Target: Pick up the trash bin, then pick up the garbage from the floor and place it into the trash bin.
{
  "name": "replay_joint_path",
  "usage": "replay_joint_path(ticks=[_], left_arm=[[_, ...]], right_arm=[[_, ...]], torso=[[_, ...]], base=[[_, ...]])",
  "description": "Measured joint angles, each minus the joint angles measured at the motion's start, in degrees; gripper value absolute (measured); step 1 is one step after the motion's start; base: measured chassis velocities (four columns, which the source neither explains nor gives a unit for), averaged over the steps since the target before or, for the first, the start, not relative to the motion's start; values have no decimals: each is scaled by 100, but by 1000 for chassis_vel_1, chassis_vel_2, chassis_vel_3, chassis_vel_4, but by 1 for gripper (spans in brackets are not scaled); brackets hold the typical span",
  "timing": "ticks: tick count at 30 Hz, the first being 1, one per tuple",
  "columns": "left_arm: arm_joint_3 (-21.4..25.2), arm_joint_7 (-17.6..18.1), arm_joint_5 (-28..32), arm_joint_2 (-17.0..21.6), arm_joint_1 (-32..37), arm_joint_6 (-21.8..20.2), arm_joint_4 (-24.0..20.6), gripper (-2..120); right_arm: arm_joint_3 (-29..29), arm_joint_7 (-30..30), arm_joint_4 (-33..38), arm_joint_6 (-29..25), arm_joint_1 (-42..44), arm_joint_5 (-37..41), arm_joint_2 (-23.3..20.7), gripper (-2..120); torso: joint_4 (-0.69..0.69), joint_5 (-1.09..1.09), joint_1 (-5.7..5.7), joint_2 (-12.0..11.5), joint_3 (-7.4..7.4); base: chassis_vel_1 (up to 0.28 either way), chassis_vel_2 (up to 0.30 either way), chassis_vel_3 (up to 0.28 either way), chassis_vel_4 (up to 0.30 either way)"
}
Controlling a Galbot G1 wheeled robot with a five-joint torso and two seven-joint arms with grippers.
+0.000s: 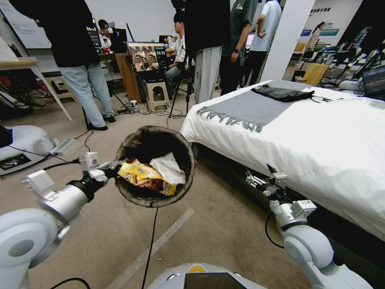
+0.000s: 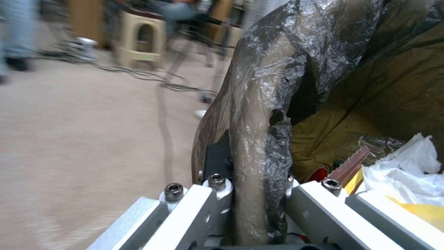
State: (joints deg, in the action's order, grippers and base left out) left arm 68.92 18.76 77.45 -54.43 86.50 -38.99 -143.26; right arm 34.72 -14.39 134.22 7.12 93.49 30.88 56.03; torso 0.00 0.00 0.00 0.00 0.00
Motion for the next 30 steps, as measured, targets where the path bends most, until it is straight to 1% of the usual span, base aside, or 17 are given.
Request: replay_joint_path(ticks=[1,2,4,5,6,8,9,10,12,13,15,16,19,20,23,27,30], left_arm=[[0,0,0,0,0,0,0,2],[129,207,-91,-103,89,-95,1,2],[150,239,-105,-125,108,-109,2,2],[348,275,-509,-357,338,-265,2,2],[348,275,-509,-357,338,-265,2,2],[484,17,-998,-521,515,-300,3,2],[648,-559,-1684,-703,716,-304,4,2],[648,-559,-1684,-703,716,-304,4,2],[680,-848,-1962,-769,806,-272,4,2],[680,-848,-1962,-769,806,-272,4,2],[721,-1213,-2274,-854,908,-226,3,2],[721,-1213,-2274,-854,908,-226,3,2],[797,-1438,-2489,-954,1020,-212,3,2],[835,-1567,-2639,-1058,1124,-196,3,2],[818,-1609,-2754,-1218,1238,-195,3,2],[614,-1626,-2974,-1372,1305,-193,3,2],[501,-1628,-3146,-1466,1359,-178,2,2]], right_arm=[[0,0,0,0,0,0,0,100],[-20,0,-11,8,-24,0,-9,100],[-24,0,-11,9,-27,0,-8,100],[-65,0,-10,16,-57,-2,1,100],[-65,0,-10,16,-57,-2,1,100],[-78,0,5,16,-55,-33,35,100],[-70,5,36,-5,-7,-112,132,100],[-70,5,36,-5,-7,-112,132,100],[-26,15,65,-22,54,-155,221,100],[-26,15,65,-22,54,-155,221,100],[102,65,94,-62,135,-219,407,100],[102,65,94,-62,135,-219,407,100],[105,81,53,-69,36,-222,424,100],[78,87,7,-69,-83,-222,424,100],[32,108,-34,-71,-217,-259,453,100],[12,242,-57,-95,-274,-405,631,100],[11,304,-62,-120,-272,-507,735,100]], torso=[[0,0,0,0,0],[1,0,0,0,0],[1,0,0,0,0],[-1,-1,0,0,0],[-1,-1,0,0,0],[1,-1,0,0,0],[2,0,1,0,0],[2,0,1,0,0],[2,0,0,0,0],[2,0,0,0,0],[-5,1,1,0,0],[-5,1,1,0,0],[-3,0,0,0,0],[2,1,0,0,0],[4,0,0,0,0],[-2,0,0,0,0],[-2,0,0,0,0]], base=[[0,0,0,0],[0,0,0,0],[0,0,0,0],[0,0,0,0],[0,0,0,0],[0,0,0,0],[0,0,0,0],[0,0,0,0],[0,0,0,0],[0,0,0,0],[0,0,0,0],[0,0,0,0],[0,0,0,0],[0,0,0,0],[0,0,0,0],[0,0,0,0],[0,0,0,0]])
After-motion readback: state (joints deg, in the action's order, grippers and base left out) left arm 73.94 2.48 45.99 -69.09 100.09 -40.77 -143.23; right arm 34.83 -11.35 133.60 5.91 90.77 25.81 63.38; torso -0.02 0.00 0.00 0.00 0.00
